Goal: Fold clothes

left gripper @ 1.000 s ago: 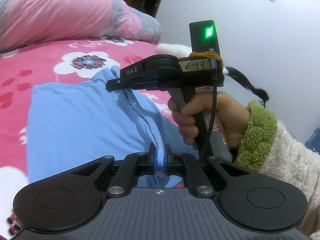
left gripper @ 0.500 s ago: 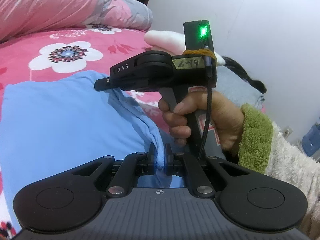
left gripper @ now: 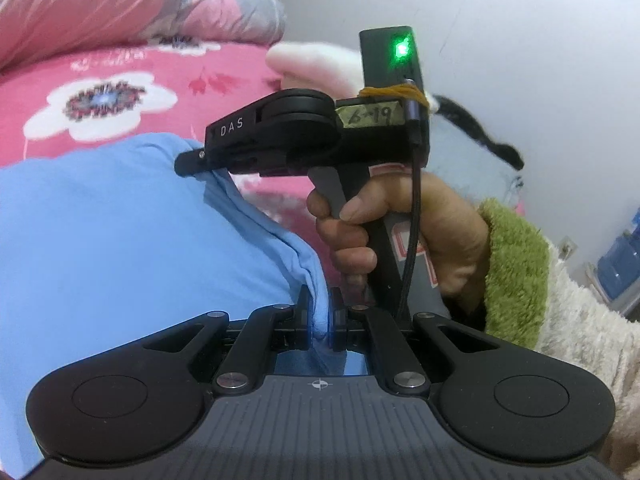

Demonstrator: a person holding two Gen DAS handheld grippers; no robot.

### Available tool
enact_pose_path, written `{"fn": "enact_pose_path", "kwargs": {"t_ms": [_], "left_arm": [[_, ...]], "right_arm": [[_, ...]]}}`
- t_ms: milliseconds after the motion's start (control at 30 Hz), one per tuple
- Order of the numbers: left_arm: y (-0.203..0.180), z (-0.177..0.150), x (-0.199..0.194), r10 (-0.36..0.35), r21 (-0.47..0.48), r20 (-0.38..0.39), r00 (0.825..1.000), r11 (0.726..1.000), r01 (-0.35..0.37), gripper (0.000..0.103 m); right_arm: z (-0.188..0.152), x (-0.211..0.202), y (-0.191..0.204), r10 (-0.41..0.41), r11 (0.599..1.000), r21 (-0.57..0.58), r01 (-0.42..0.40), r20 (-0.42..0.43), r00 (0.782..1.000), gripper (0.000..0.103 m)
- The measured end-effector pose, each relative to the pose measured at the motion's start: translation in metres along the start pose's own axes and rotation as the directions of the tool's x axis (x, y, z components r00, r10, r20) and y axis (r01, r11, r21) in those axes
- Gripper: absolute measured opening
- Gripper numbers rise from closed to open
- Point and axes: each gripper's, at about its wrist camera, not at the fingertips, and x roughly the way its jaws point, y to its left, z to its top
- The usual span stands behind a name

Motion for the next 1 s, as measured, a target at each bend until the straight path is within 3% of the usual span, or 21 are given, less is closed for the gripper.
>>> {"fn": "enact_pose_path", "kwargs": {"t_ms": [200, 267, 367, 467, 600, 733, 867, 1000], "left_arm": [[0.000, -0.002, 0.004, 0.003, -0.001, -0.016, 1.000, 1.000, -0.003, 0.005], [0.000, -0.001, 0.003, 0.000, 0.000, -0.014, 1.000, 1.000, 0.000, 0.005], [-0.002, -0.001, 0.001, -0.005, 0.001, -0.013, 1.000, 1.000, 0.005, 0.005], [-0.003, 0.000, 0.004, -0.021, -0.006, -0.026, 0.999, 1.000, 0.021, 0.007], [-0.003, -0.001, 0.015, -0.075, -0.063, -0.053, 0.996, 0.995, 0.072, 0.031], [-0.012, -0.005, 0.005, -0.091, -0.040, -0.021, 0.996, 0.995, 0.090, 0.041], [-0.026, -0.012, -0.018, -0.151, 0.015, 0.016, 0.988, 0.988, 0.151, 0.050], [-0.031, -0.026, -0.054, -0.119, 0.071, 0.056, 0.991, 0.991, 0.115, 0.051]], "right_arm": [[-0.001, -0.005, -0.012, 0.003, 0.999, 0.052, -0.003, 0.006, 1.000, 0.008], [-0.001, -0.019, -0.013, -0.016, 0.997, 0.071, 0.015, 0.024, 1.000, 0.017], [-0.009, -0.057, -0.018, -0.040, 0.993, 0.117, 0.028, 0.096, 0.995, 0.038], [-0.030, -0.104, -0.027, -0.083, 0.983, 0.178, 0.052, 0.169, 0.982, 0.039], [-0.068, -0.149, -0.041, -0.135, 0.955, 0.289, 0.073, 0.201, 0.970, 0.039], [-0.105, -0.179, -0.047, -0.175, 0.925, 0.370, 0.086, 0.216, 0.960, 0.039], [-0.128, -0.192, -0.042, -0.156, 0.914, 0.402, 0.057, 0.218, 0.964, 0.039], [-0.134, -0.195, -0.020, -0.113, 0.938, 0.345, 0.031, 0.220, 0.969, 0.039]]}}
